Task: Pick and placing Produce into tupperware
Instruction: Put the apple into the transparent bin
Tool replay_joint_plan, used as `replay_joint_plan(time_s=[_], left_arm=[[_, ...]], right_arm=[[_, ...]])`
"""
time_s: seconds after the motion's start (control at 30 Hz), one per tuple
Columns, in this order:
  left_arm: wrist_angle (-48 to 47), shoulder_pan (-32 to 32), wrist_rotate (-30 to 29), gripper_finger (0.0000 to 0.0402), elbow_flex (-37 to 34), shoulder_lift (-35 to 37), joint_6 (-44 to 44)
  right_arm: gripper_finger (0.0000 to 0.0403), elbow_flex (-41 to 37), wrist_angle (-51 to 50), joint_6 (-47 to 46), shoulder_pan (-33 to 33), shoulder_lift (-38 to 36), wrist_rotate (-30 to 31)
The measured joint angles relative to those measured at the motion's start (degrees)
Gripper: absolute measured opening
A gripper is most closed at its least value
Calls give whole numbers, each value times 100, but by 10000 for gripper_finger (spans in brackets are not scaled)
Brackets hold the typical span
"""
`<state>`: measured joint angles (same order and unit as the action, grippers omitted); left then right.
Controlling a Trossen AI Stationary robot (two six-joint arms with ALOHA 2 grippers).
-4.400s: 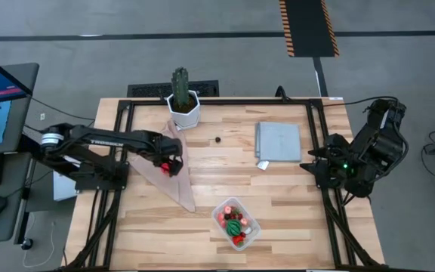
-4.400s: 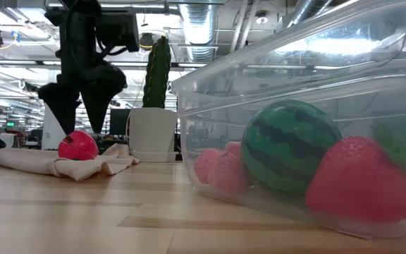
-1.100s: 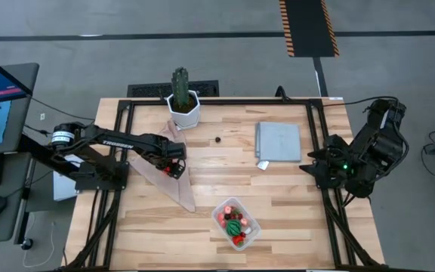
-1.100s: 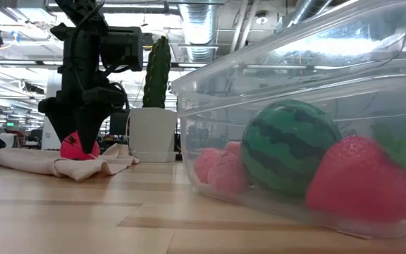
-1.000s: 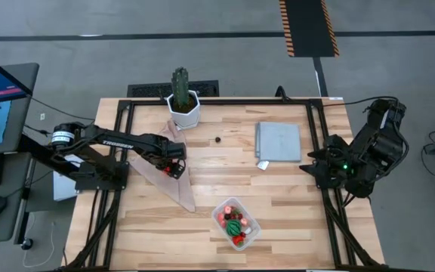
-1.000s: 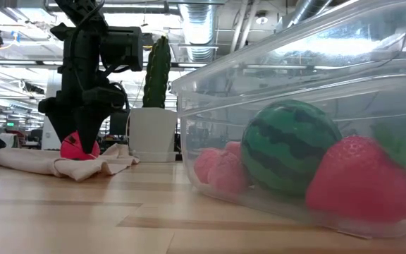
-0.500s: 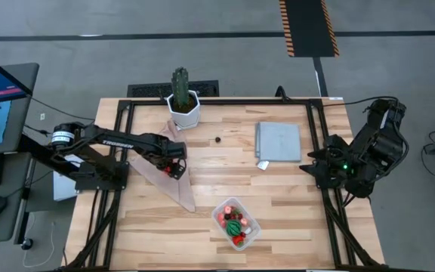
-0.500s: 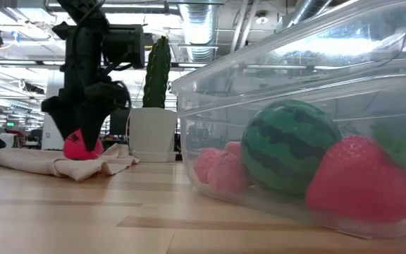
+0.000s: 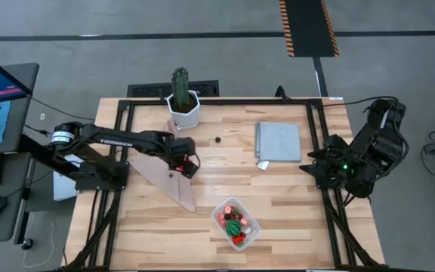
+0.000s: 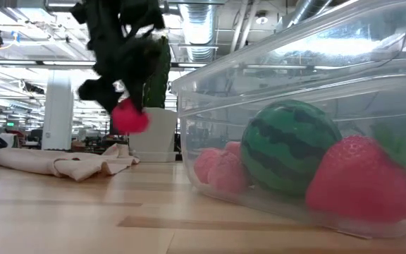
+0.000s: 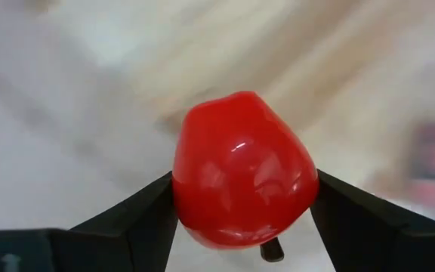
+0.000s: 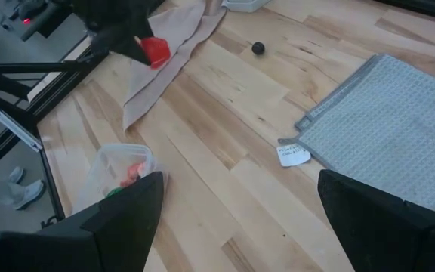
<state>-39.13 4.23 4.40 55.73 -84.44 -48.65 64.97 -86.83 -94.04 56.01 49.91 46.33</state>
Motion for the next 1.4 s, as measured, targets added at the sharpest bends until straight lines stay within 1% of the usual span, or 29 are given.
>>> replay_joint_plan(time_s=[0.27,0.47,0.57,0.63,0.73,0.9,0.97,1.07,1.17,1.27,1.3,1.4], left_arm=[[1774,-688,502,262,240,2,-261],[2732,-1278,437,262,246,2,-509],[3124,-1561,275,262,244,2,-546],[3310,-1735,96,262,244,-7,-581],[3465,-1911,41,262,242,-196,-583],[3934,-2041,174,263,240,-773,-739],[4395,-2041,238,263,233,-1060,-682],[4977,-2011,458,263,240,-1310,-555],[5079,-1976,464,263,240,-1422,-514],[5072,-1973,167,263,244,-1414,-434],[5055,-1973,147,263,244,-1413,-328],[5189,-1976,267,265,244,-1414,-6]], right_arm=[[372,0,1,0,2,0,-1],[372,0,1,0,0,0,1],[372,0,1,0,0,0,2],[372,0,2,0,0,0,1],[372,0,10,0,0,0,2],[372,0,31,0,0,-2,0],[372,0,34,0,1,-2,2],[372,0,34,0,0,-2,0],[372,0,35,0,0,-2,2],[372,-1,35,0,0,-2,2],[372,0,38,0,1,-2,2],[372,0,38,0,0,-2,2]])
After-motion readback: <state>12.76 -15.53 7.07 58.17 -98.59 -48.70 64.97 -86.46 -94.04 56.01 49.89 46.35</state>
